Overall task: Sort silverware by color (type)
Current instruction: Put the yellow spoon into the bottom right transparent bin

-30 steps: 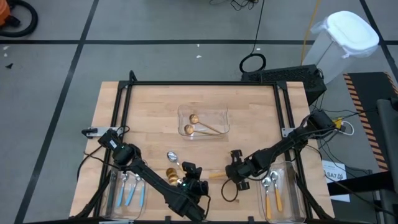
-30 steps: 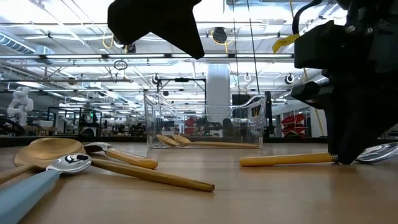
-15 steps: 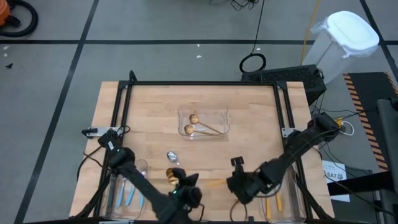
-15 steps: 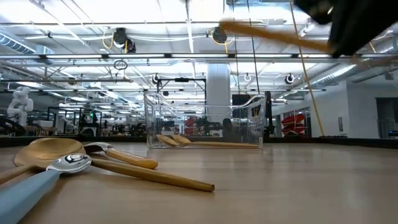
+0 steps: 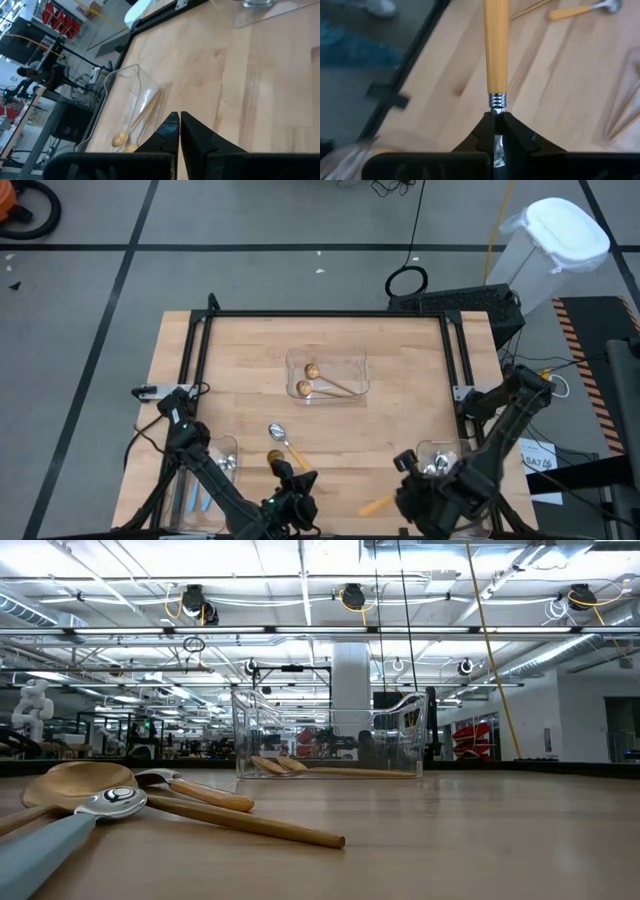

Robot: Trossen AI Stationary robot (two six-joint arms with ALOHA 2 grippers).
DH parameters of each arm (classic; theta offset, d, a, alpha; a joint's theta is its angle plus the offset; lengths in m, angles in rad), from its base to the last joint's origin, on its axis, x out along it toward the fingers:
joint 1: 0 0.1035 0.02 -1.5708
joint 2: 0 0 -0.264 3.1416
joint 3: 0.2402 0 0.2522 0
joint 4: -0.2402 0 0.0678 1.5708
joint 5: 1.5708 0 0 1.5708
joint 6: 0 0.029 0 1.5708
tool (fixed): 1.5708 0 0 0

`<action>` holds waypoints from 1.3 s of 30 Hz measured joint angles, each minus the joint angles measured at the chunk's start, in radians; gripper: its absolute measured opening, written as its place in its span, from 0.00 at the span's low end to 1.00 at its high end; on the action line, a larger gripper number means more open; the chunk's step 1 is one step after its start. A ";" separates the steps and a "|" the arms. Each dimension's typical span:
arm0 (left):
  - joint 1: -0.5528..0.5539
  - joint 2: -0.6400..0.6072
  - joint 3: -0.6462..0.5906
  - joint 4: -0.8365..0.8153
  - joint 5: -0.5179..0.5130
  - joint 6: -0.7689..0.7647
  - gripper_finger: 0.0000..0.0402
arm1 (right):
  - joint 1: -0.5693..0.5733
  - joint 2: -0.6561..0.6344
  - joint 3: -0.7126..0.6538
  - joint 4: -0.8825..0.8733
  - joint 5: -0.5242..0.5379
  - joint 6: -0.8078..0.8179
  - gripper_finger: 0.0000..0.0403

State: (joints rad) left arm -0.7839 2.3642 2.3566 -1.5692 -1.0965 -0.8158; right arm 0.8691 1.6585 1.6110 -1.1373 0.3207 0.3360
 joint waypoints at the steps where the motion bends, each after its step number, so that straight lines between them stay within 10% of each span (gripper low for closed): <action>1: -0.002 0.000 0.000 0.000 0.004 -0.008 0.05 | 0.011 0.000 0.013 -0.030 -0.015 0.006 0.02; 19: -0.055 0.000 0.000 0.002 0.030 -0.088 0.05 | 0.142 0.000 0.062 -0.426 -0.215 -0.021 0.01; 39: -0.057 0.001 0.000 0.027 0.030 -0.140 0.05 | 0.223 0.000 -0.117 -0.419 -0.285 -0.135 0.00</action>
State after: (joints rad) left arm -0.8413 2.3650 2.3562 -1.5421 -1.0668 -0.9558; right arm 1.0924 1.6585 1.4937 -1.5560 0.0358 0.2014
